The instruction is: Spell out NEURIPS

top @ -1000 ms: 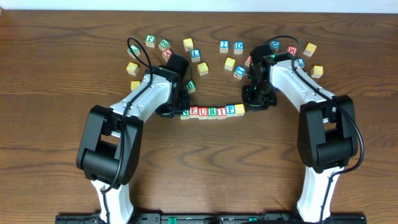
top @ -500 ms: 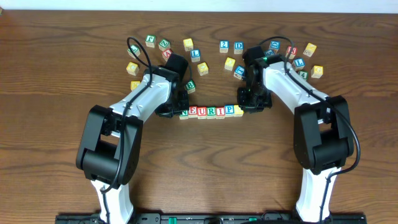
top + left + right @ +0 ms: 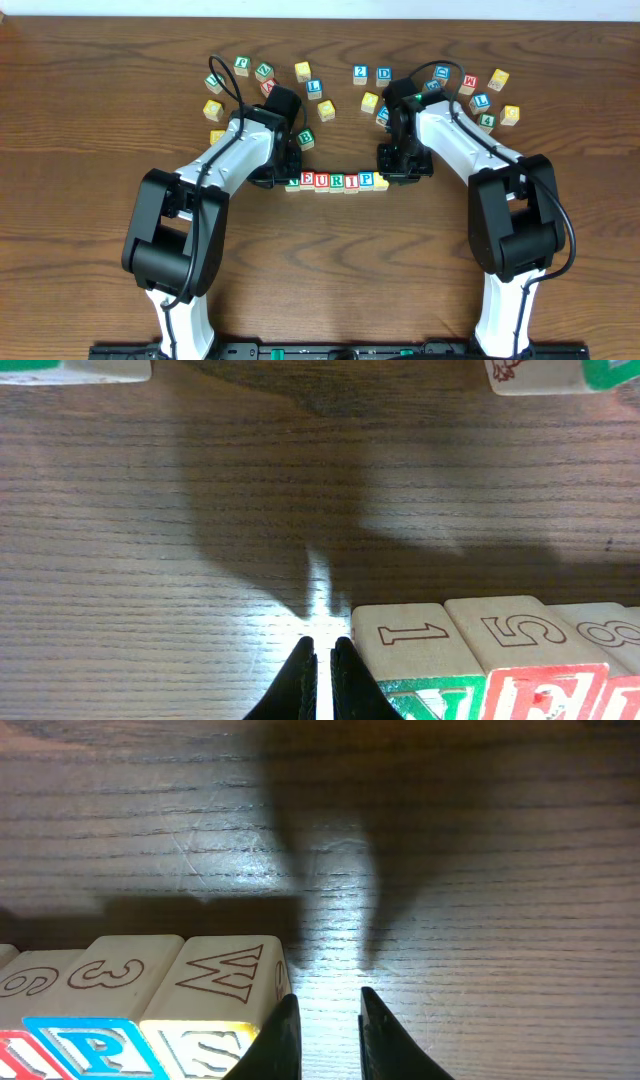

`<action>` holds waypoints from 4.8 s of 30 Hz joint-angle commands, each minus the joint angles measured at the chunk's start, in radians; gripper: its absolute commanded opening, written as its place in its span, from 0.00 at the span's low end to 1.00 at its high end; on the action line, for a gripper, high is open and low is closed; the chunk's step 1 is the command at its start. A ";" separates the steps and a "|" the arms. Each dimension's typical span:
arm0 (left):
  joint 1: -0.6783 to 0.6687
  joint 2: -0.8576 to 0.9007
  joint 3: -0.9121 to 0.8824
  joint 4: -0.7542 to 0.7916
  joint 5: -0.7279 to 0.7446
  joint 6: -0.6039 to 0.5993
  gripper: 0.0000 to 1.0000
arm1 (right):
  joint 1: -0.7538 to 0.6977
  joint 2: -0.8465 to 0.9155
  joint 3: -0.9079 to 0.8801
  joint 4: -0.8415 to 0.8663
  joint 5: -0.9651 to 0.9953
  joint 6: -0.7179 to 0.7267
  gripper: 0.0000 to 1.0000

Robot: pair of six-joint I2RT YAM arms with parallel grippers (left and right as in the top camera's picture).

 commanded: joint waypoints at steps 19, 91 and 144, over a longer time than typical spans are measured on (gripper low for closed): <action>0.031 -0.092 0.039 -0.053 0.039 0.055 0.17 | -0.066 -0.099 0.031 -0.016 -0.066 -0.044 0.40; 0.482 -0.739 0.111 -0.191 0.036 0.080 0.98 | -0.337 -1.347 -0.681 0.736 0.064 -0.359 0.99; 0.482 -0.739 0.111 -0.191 0.036 0.080 0.98 | -0.346 -2.104 -1.524 0.982 0.002 -0.313 0.99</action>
